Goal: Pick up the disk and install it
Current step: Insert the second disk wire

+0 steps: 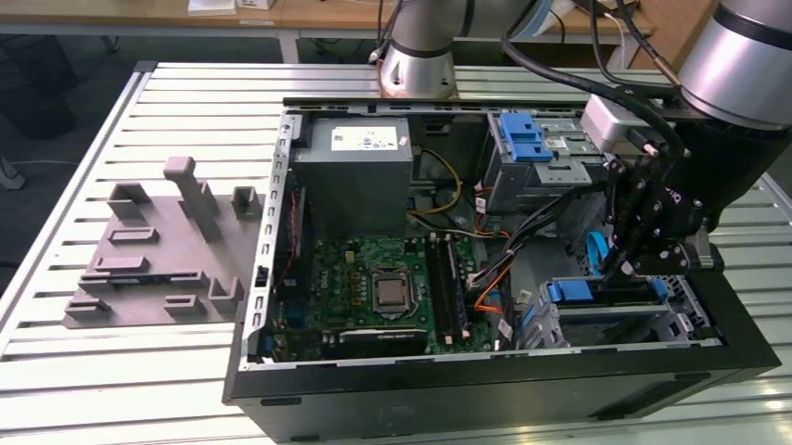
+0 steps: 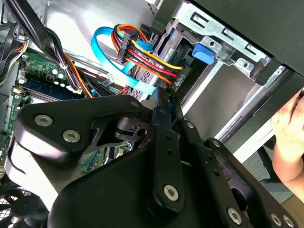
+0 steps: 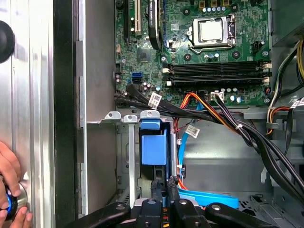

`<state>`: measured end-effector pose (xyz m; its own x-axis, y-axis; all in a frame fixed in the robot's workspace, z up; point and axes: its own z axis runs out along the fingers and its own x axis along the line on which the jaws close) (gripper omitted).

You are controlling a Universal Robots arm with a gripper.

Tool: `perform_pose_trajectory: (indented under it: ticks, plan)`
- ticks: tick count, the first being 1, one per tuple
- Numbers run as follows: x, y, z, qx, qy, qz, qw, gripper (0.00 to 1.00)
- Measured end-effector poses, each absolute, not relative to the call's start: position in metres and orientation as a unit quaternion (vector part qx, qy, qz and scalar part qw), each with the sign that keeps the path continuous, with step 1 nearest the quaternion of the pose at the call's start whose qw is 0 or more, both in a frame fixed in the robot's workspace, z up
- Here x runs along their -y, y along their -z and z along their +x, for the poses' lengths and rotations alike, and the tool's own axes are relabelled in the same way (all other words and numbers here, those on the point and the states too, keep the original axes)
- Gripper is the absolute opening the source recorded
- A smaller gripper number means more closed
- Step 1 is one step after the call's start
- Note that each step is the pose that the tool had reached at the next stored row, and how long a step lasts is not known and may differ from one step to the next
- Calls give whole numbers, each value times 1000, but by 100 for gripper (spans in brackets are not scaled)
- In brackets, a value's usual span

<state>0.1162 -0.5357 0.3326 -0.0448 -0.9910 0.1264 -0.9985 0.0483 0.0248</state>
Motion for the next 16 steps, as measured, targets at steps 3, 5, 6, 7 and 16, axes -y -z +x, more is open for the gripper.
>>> perform_pose_trajectory:
  ticks: [3,5,6,7,16]
  plan:
    - [536,-334,116,722,-35,689,54,16]
    - [536,-335,116,722,-35,689,54,16]
    - [536,-335,116,722,-35,689,54,16]
    - [536,-335,116,722,-34,689,54,16]
    - [537,-333,116,722,-33,689,53,16]
